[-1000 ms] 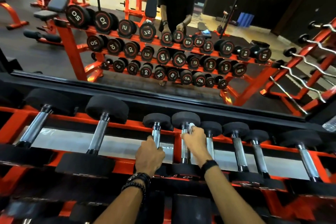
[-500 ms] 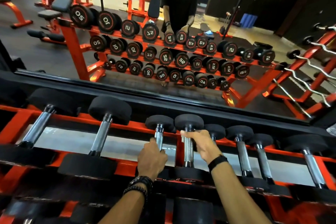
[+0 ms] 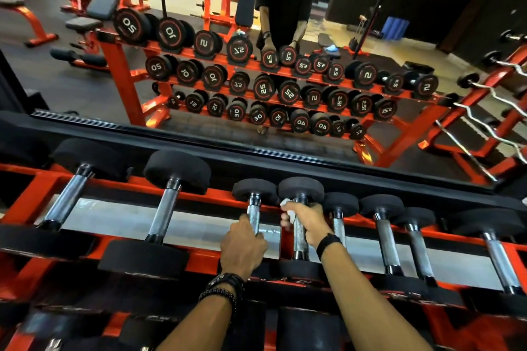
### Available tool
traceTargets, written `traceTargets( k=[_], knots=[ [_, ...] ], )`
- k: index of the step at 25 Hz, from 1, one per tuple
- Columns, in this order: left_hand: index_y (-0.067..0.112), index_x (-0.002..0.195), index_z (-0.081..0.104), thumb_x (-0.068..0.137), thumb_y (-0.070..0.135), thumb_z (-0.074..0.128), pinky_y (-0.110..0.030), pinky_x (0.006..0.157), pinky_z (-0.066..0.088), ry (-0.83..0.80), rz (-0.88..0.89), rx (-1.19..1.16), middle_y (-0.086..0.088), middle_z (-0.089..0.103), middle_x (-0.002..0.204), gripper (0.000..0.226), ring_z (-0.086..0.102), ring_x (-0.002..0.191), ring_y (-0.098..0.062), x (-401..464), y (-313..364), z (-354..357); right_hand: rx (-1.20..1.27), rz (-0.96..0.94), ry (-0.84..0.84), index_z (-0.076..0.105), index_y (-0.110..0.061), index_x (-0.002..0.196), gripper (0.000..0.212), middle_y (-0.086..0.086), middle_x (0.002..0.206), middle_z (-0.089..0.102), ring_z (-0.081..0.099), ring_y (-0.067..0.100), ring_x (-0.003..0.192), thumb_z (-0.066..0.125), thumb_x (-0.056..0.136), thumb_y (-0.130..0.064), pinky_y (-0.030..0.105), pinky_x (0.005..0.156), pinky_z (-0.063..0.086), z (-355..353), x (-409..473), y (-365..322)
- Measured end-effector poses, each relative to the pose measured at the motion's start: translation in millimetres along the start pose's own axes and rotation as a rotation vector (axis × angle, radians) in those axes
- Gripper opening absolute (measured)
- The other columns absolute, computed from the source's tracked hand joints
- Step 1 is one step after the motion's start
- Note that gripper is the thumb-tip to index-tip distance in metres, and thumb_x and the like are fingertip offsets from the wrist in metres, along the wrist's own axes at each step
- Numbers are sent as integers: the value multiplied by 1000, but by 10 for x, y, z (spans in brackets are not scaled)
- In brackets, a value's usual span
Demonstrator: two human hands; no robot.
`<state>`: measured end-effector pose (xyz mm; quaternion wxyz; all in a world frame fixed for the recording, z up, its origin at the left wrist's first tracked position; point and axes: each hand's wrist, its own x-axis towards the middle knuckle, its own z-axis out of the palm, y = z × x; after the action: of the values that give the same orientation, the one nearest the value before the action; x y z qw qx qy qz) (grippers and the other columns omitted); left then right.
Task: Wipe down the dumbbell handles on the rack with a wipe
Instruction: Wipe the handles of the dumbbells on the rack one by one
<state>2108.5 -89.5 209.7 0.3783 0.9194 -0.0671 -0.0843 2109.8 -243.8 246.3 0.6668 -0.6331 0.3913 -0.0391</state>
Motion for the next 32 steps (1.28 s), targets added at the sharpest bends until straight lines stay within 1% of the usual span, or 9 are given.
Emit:
traceTargets(
  k=[3, 5, 11, 14, 20, 23, 25, 29, 32],
  knots=[
    [20, 109, 53, 84, 32, 60, -39, 79, 57, 4, -3, -7, -2, 64, 97, 28, 65, 85, -23, -21, 21, -24, -700, -321, 346, 58, -16, 62, 38, 1, 65, 65, 62, 21, 62, 77, 67, -49, 27, 54, 41, -87, -59, 56],
    [20, 110, 54, 85, 33, 61, -38, 78, 57, 7, -3, -18, -1, 64, 96, 29, 64, 85, -22, -23, 15, -26, -833, -472, 454, 51, -18, 57, 48, -1, 60, 60, 57, 20, 59, 68, 74, -60, 27, 55, 39, -119, -147, 65],
    [21, 110, 53, 85, 35, 60, -40, 78, 58, 17, 4, -9, -1, 64, 96, 30, 65, 83, -22, -8, 1, 2, -370, -497, 291, 38, -19, 46, 56, -11, 37, 33, 28, 6, 41, 64, 92, -36, 26, 45, 23, -219, -138, 114],
    [19, 113, 53, 87, 33, 60, -37, 78, 56, 20, 5, -2, -3, 64, 98, 31, 65, 86, -25, 4, 3, 19, -189, -390, 271, 34, -17, 52, 52, -13, 44, 25, 20, 6, 45, 55, 99, -25, 26, 49, 19, -230, -122, 148],
    [18, 116, 53, 87, 33, 61, -34, 77, 57, 16, 3, -25, -3, 65, 101, 33, 66, 86, -22, 7, -13, 19, -160, -239, 445, 65, -9, 75, 21, 4, 73, 63, 60, 17, 66, 58, 86, 7, 22, 53, 45, -267, -88, 87],
    [18, 115, 53, 86, 32, 62, -36, 76, 58, 19, 9, -33, -2, 64, 98, 33, 66, 84, -21, 17, -3, 35, -334, -381, 439, 62, -8, 73, 22, 4, 68, 59, 52, 11, 58, 53, 89, 6, 11, 45, 35, -101, -257, 61],
    [18, 115, 52, 86, 32, 62, -38, 78, 58, 20, 2, -19, -2, 63, 99, 33, 65, 85, -21, 34, -5, 35, -421, -348, 332, 58, -4, 78, 14, 4, 69, 56, 52, 16, 62, 52, 90, 3, 15, 46, 35, 35, -307, 56],
    [19, 116, 52, 86, 32, 61, -40, 81, 58, 5, -5, -6, -2, 63, 100, 34, 65, 88, -23, 20, -25, 55, -162, -164, 107, 64, -4, 87, 13, 6, 79, 64, 62, 23, 79, 71, 83, -14, 28, 62, 45, -63, -282, -56],
    [19, 114, 52, 85, 32, 60, -41, 81, 57, 17, -9, -11, -2, 63, 99, 32, 65, 88, -24, 46, -11, 46, -237, -246, 139, 62, -10, 92, 14, 5, 87, 66, 60, 16, 77, 72, 82, -14, 27, 61, 44, -21, -333, -13]
  ],
)
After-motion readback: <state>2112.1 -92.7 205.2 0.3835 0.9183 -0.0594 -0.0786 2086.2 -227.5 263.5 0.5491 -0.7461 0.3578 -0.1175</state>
